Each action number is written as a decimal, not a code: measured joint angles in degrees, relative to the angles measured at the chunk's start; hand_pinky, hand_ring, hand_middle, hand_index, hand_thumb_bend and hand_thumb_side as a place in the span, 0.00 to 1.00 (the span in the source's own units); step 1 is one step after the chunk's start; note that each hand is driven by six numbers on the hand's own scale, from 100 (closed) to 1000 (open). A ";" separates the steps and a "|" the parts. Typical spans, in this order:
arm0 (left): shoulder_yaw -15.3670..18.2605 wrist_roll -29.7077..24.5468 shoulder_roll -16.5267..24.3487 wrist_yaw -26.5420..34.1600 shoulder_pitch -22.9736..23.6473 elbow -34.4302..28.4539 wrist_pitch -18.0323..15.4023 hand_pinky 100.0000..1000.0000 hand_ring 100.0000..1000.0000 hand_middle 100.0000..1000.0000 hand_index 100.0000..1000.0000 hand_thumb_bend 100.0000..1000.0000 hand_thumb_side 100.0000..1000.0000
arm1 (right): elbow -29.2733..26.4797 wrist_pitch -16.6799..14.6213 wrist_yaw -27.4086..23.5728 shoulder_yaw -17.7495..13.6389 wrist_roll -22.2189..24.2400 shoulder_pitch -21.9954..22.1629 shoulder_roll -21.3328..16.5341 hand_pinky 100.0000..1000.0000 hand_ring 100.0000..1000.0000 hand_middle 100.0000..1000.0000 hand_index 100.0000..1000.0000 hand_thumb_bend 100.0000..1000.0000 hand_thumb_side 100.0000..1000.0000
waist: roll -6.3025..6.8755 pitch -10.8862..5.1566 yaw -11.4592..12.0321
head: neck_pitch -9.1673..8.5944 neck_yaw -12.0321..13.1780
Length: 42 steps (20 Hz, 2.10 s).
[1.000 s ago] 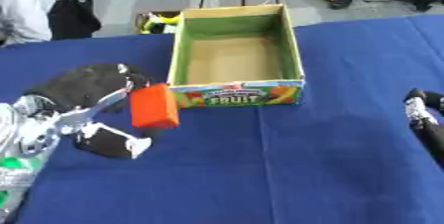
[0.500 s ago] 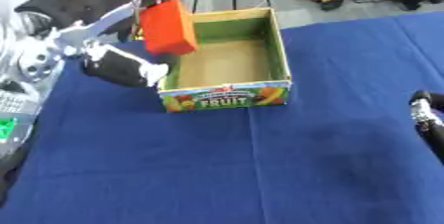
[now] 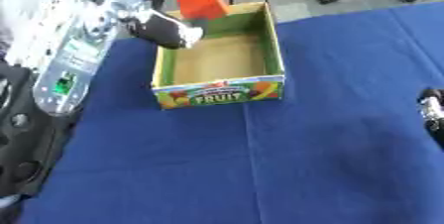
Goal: Pick up objects on the table and place them in the box.
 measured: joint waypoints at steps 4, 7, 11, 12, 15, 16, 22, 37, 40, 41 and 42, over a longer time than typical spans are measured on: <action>0.69 4.41 -2.38 -3.20 -2.15 7.90 -0.77 0.00 0.27 0.36 0.59 0.00 0.15 | 0.00 -0.15 -0.43 0.48 0.58 -0.24 -0.20 0.72 0.94 0.65 0.74 0.00 0.66 | 0.57 0.42 -1.67 | 0.37 1.45; 1.43 6.98 -3.76 -5.60 -3.49 13.02 -1.68 0.00 0.27 0.36 0.59 0.00 0.14 | 0.00 -0.13 -0.65 0.56 0.81 -0.57 -0.34 0.72 0.94 0.65 0.74 0.00 0.66 | 0.82 0.65 -2.60 | 0.36 2.29; 2.37 9.67 -5.10 -8.69 -4.17 18.33 -2.54 0.01 0.27 0.36 0.60 0.00 0.13 | 0.00 -0.24 -0.97 0.85 1.04 -0.65 -0.34 0.72 0.95 0.65 0.74 0.00 0.66 | 0.99 0.72 -3.25 | 0.30 2.85; 2.60 10.16 -5.36 -9.30 -4.31 19.59 -2.69 0.01 0.27 0.36 0.60 0.00 0.14 | 0.00 -0.24 -0.98 0.86 1.07 -0.77 -0.34 0.72 0.95 0.65 0.74 0.00 0.66 | 0.99 0.73 -3.30 | 0.29 2.96; 3.16 11.15 -6.13 -10.56 -4.36 22.89 -3.11 0.02 0.27 0.36 0.61 0.00 0.14 | 0.00 -0.21 -1.01 0.88 1.24 -1.00 -0.34 0.72 0.95 0.65 0.74 0.00 0.65 | 0.99 0.73 -3.57 | 0.10 3.02; 3.22 11.33 -6.31 -10.85 -4.36 23.76 -3.23 0.02 0.28 0.37 0.61 0.00 0.14 | 0.00 -0.22 -1.02 0.89 1.29 -1.00 -0.34 0.72 0.95 0.65 0.74 0.00 0.65 | 1.00 0.73 -3.57 | 0.06 3.02; 3.55 11.94 -6.97 -12.37 -4.35 26.92 -3.49 0.08 0.31 0.40 0.65 0.00 0.15 | 0.00 -0.14 -1.19 1.19 1.41 -0.99 -0.34 0.72 0.95 0.65 0.74 0.00 0.65 | 1.05 0.73 -3.46 | -0.11 3.02; 4.38 11.14 -7.03 -17.84 -4.34 28.29 -2.92 0.69 0.92 0.97 1.00 0.47 0.71 | 0.00 -0.15 -1.42 1.20 1.59 -0.75 -0.33 0.72 0.95 0.65 0.74 0.00 0.65 | 1.34 0.79 -3.40 | -0.14 3.01; 4.80 11.31 -7.03 -19.38 -4.34 28.31 -1.99 0.71 0.94 0.97 1.00 0.59 0.83 | 0.00 -0.15 -1.43 1.20 1.59 -0.74 -0.33 0.72 0.95 0.65 0.74 0.00 0.65 | 1.34 0.79 -3.47 | -0.14 3.00; 4.96 11.38 -7.03 -19.78 -4.34 28.31 -1.63 0.72 0.95 0.98 1.00 0.61 0.84 | 0.00 -0.15 -1.43 1.20 1.59 -0.74 -0.33 0.72 0.95 0.65 0.74 0.00 0.65 | 1.34 0.79 -3.53 | -0.14 3.00; 5.03 11.44 -7.03 -20.11 -4.34 28.32 -1.29 0.72 0.95 0.98 1.00 0.62 0.84 | 0.00 -0.15 -1.43 1.19 1.59 -0.74 -0.33 0.72 0.95 0.65 0.74 0.00 0.65 | 1.34 0.79 -3.53 | -0.14 3.00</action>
